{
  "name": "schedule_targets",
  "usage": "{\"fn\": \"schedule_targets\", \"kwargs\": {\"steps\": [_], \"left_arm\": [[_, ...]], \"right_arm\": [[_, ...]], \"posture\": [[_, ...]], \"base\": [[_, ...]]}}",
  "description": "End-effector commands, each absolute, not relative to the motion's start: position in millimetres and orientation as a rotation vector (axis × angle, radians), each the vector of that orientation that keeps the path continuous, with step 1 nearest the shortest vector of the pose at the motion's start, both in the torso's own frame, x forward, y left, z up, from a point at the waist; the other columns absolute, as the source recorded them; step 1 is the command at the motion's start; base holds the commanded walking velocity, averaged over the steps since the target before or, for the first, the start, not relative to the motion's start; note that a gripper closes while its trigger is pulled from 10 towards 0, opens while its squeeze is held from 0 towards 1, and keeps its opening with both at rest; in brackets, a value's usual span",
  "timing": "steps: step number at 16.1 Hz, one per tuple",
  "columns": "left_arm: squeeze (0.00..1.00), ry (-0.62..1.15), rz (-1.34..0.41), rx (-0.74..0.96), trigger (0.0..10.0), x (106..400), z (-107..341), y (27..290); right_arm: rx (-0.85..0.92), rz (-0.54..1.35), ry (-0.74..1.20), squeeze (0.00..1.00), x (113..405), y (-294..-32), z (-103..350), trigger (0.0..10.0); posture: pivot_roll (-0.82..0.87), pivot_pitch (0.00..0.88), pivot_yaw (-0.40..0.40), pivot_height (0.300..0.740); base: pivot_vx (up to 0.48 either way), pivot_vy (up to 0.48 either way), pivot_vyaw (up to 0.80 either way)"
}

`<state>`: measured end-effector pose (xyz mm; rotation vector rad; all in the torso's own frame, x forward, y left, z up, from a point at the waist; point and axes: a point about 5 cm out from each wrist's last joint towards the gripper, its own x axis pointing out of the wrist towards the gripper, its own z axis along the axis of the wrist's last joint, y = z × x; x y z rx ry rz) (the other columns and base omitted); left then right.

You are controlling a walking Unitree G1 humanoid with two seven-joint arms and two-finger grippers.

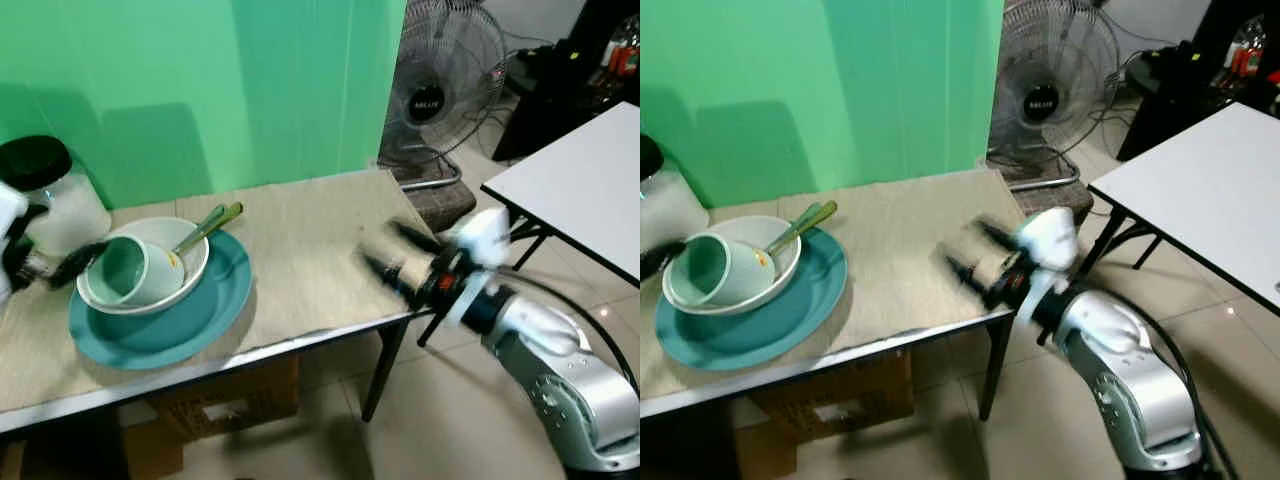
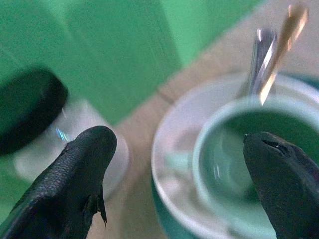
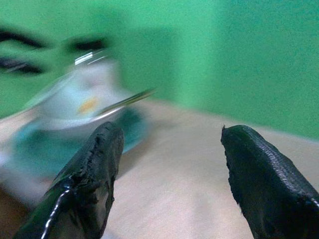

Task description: Setting the table

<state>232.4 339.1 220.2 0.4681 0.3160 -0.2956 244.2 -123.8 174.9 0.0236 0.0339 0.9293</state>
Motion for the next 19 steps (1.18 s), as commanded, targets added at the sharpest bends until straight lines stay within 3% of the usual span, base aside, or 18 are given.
{"fn": "schedule_targets", "kwargs": {"steps": [1, 6, 12, 13, 14, 17, 19], "left_arm": [[0.00, 0.337, -0.354, 0.468, 10.0, 233, 218, 341], [0.00, 0.355, -0.447, 0.402, 10.0, 252, 205, 349], [0.00, 0.355, -0.465, 0.375, 10.0, 281, 195, 354], [0.00, 0.337, -0.494, 0.375, 5.1, 290, 195, 348], [0.00, 0.335, -0.531, 0.381, 4.0, 298, 194, 342], [0.00, 0.359, -0.587, 0.400, 4.6, 311, 188, 330], [0.00, 0.373, -0.614, 0.404, 3.3, 316, 186, 328]], "right_arm": [[0.017, 1.055, 0.038, 0.00, 241, -120, 180, 10.0], [-0.043, 1.204, 0.054, 0.00, 243, -120, 184, 10.0], [-0.046, 1.221, 0.046, 0.00, 243, -121, 184, 10.0], [-0.043, 1.219, 0.042, 0.00, 242, -120, 184, 10.0], [-0.042, 1.219, 0.040, 0.00, 241, -120, 184, 10.0], [-0.043, 1.208, 0.039, 0.00, 238, -121, 184, 10.0], [-0.044, 1.197, 0.037, 0.00, 235, -122, 184, 10.0]], "posture": [[-0.01, 0.005, -0.023, 0.740], [-0.01, 0.000, -0.033, 0.740], [-0.02, 0.000, -0.017, 0.740], [-0.03, 0.000, -0.009, 0.740], [-0.04, 0.000, 0.005, 0.740], [-0.06, 0.000, 0.030, 0.740], [-0.06, 0.000, 0.038, 0.740]], "base": [[0.000, 0.000, 0.00], [0.000, 0.000, 0.00], [0.000, 0.000, 0.00], [0.000, 0.000, 0.00], [0.000, 0.000, 0.00], [0.000, 0.000, 0.00], [0.000, 0.000, 0.00]]}}
